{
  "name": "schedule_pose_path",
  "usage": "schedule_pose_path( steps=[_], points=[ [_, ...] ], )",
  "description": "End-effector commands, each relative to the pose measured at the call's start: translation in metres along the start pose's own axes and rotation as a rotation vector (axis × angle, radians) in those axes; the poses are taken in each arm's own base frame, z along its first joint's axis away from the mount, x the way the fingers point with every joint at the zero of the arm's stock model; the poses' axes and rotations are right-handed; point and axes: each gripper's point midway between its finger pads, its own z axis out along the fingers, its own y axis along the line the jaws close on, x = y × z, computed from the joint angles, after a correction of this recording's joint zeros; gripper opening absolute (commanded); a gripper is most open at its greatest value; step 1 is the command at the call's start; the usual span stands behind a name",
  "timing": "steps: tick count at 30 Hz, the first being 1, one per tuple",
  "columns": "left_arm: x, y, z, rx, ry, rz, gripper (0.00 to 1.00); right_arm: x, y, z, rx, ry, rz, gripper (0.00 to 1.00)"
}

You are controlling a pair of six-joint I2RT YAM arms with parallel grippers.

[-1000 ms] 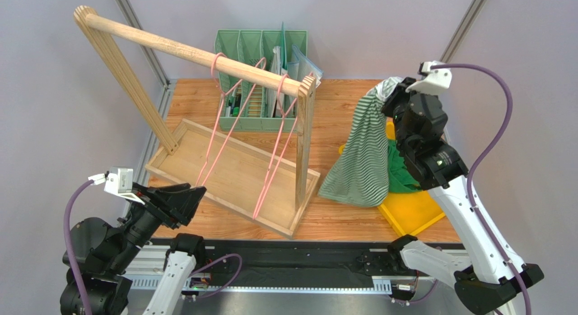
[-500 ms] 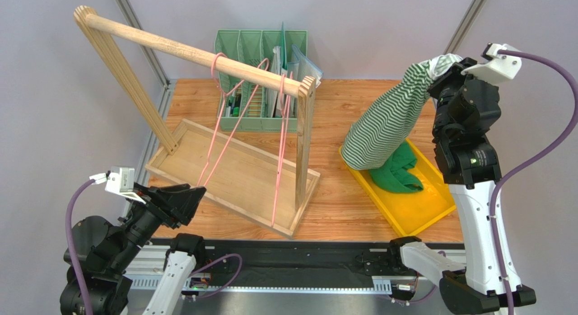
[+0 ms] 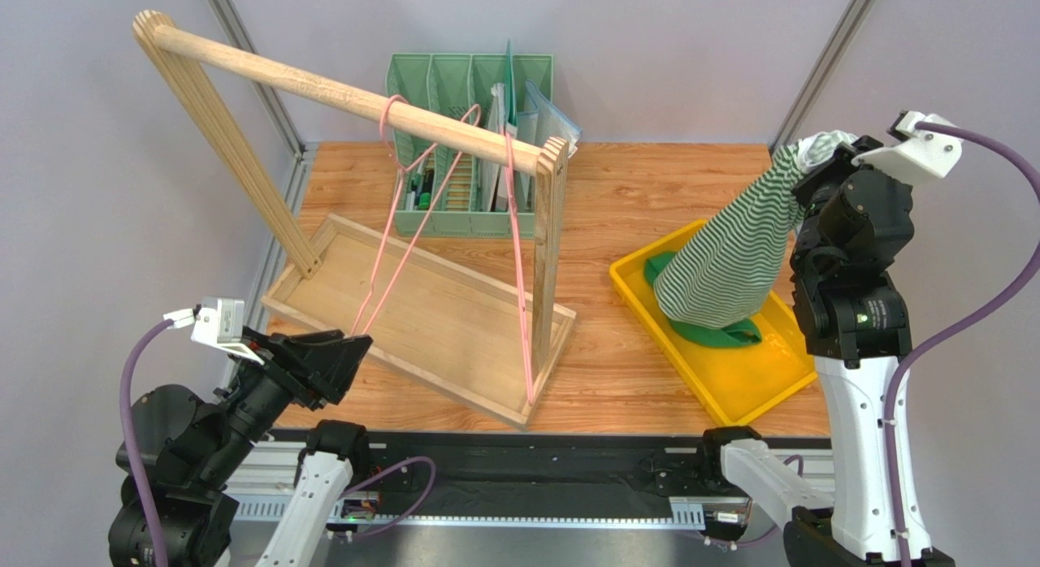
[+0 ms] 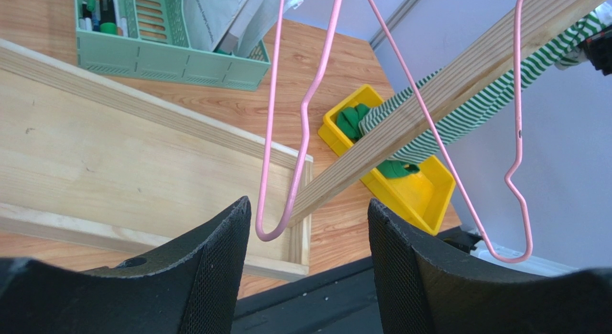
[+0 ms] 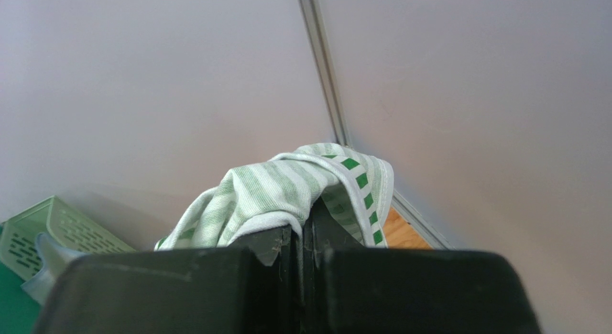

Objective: Remove the tank top from the hanger

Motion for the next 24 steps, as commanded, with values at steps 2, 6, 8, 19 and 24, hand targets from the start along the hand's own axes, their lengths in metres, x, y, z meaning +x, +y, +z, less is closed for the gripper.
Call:
schedule_pose_path(
  steps=[2,6,8,19,24],
  points=[
    [-0.003,-0.002,0.002,0.009,0.0,0.003,0.66,0.001,-0.038,-0.003,0.155,-0.033,-0.038,0.0],
    [-0.001,-0.002,0.003,0.012,0.001,0.001,0.67,0.019,-0.055,-0.004,0.214,-0.018,-0.039,0.0],
    [0.0,-0.002,0.003,0.014,0.004,0.001,0.67,0.035,-0.066,-0.005,0.252,0.001,-0.046,0.0],
    [0.006,-0.003,0.008,0.046,0.016,-0.008,0.66,0.154,-0.091,-0.019,0.321,0.209,0.067,0.06],
    [0.007,0.0,0.005,0.035,0.005,0.006,0.67,0.211,-0.1,-0.03,0.376,0.35,0.115,0.03]
  ],
)
